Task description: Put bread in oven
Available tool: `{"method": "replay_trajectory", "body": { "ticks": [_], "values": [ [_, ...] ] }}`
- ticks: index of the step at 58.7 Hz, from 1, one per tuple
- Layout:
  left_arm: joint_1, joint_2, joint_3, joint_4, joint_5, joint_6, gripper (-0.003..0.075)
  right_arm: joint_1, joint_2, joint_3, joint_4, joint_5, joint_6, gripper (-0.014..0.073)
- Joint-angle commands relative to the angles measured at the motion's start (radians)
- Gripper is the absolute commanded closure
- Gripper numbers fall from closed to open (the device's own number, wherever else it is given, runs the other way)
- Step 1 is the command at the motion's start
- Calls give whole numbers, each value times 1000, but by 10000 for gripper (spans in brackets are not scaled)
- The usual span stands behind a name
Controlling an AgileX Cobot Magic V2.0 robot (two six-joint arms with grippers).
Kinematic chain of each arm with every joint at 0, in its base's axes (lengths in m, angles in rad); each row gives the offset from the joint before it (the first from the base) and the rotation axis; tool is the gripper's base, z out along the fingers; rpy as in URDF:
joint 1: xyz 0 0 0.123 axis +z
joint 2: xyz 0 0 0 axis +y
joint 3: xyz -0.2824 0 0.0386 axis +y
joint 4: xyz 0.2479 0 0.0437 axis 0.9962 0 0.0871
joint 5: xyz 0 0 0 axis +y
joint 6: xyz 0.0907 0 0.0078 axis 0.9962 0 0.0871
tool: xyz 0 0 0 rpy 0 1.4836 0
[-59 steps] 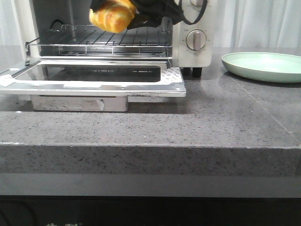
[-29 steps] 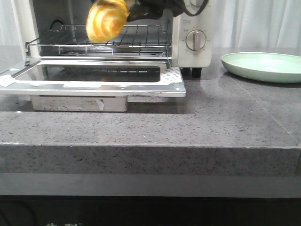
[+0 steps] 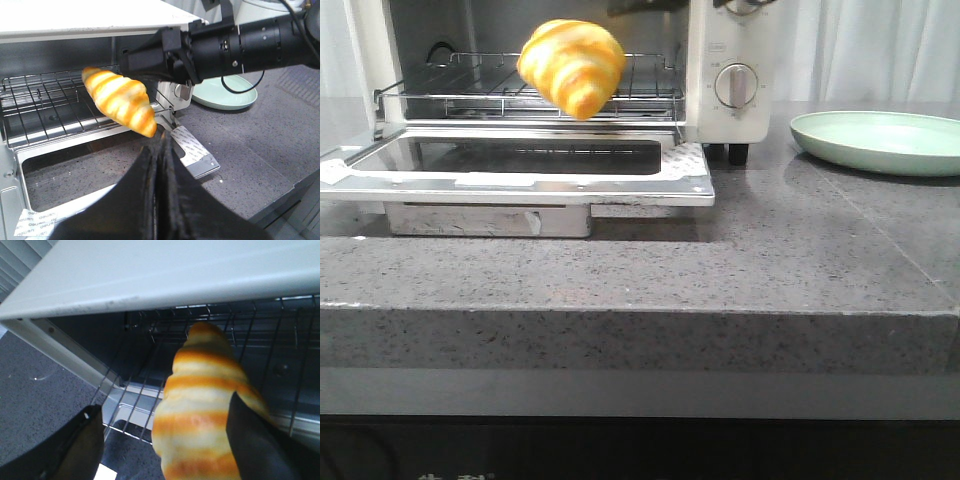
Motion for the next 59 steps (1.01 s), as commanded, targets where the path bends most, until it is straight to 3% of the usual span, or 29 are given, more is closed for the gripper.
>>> {"method": "replay_trajectory", "body": {
  "ticks": [1,12,30,38,48,59],
  "values": [
    [-1,-2,-26,-2,-79,-9,741,5,-71,0,-4,-65,-10,65],
    [-1,-2,-26,-2,-82,-9,741,8,-155,85,-15,-96,-10,97],
    [-1,-2,-26,-2,-95,-9,741,6,-329,188,-80,-96,-11,539],
    [-1,-2,-26,0,-107,-9,741,-44,-393,199,-160,-33,-11,652],
    [36,8,-40,4,-167,-9,741,-200,-487,199,-297,144,-11,660],
    [269,73,-103,6,-157,-9,741,-417,-608,207,-451,273,-11,660]
  ]
}}
